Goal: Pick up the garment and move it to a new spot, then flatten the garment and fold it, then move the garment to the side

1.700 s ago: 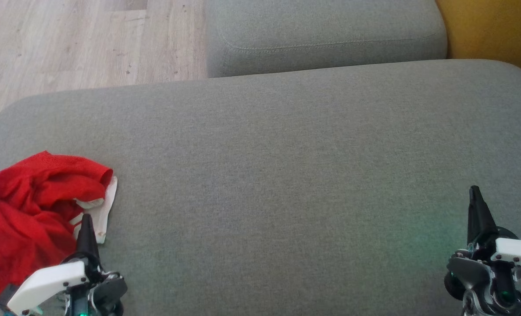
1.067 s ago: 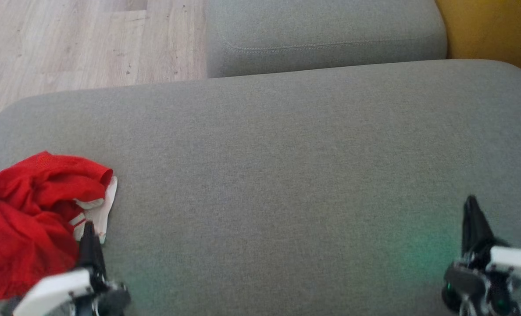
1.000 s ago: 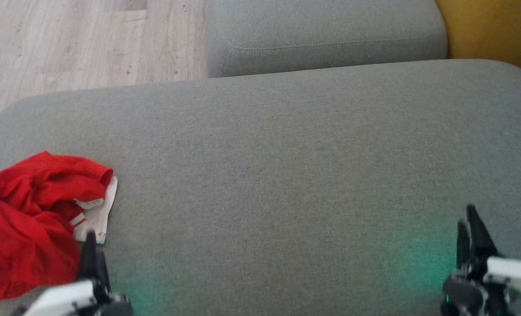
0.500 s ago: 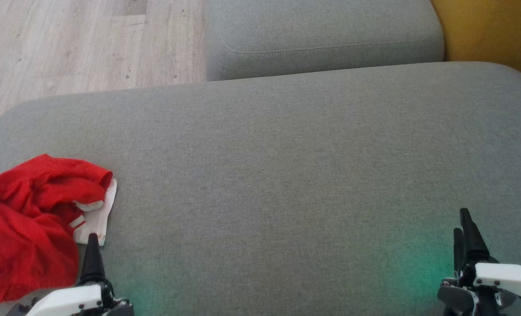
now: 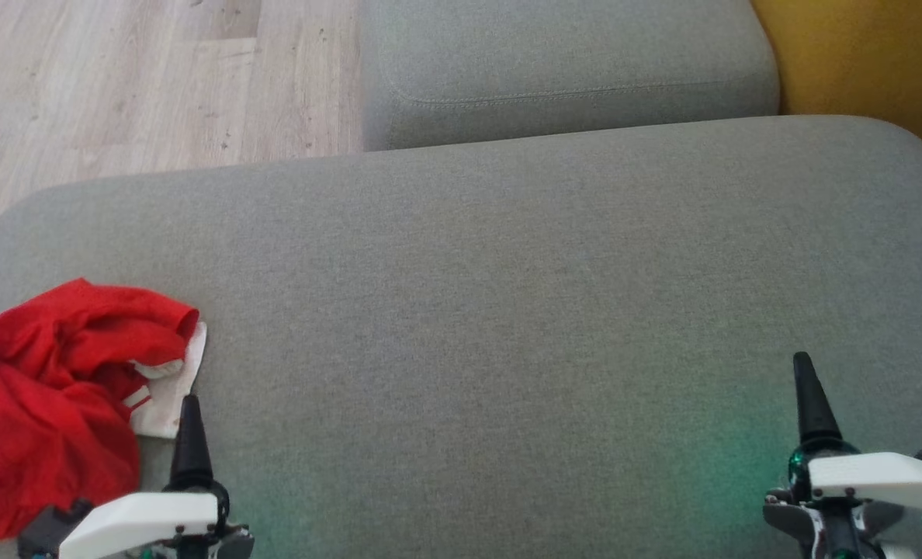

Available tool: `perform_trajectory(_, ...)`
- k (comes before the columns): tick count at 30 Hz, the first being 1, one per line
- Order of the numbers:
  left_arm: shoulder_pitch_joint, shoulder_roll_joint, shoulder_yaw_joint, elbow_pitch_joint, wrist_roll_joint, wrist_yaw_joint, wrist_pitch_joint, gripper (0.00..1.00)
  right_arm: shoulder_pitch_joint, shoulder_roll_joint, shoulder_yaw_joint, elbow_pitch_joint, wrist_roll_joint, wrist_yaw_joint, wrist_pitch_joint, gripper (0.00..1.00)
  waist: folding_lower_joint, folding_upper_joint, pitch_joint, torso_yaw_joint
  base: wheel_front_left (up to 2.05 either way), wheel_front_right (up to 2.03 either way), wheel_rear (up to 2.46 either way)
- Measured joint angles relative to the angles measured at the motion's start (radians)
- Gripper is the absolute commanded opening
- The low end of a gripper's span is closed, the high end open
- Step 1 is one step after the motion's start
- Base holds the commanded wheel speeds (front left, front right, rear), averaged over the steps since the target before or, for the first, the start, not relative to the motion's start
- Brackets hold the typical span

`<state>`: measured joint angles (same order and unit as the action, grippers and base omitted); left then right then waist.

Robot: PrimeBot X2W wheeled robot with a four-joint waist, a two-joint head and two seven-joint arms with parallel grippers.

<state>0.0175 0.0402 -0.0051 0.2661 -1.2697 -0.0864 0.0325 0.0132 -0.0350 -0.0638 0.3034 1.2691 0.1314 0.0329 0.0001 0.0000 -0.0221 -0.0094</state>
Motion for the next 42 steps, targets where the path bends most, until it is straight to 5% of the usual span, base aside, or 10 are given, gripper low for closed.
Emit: perform_trajectory(42,0.041,0.039,-0.165,-0.108,0.573,0.130,-0.128,1.00,0.046,-0.001,0.137,-0.095,-0.573,0.000,-0.129,1.00,-0.0001,0.0000,-0.041,-0.024,0.00,0.00,0.00)
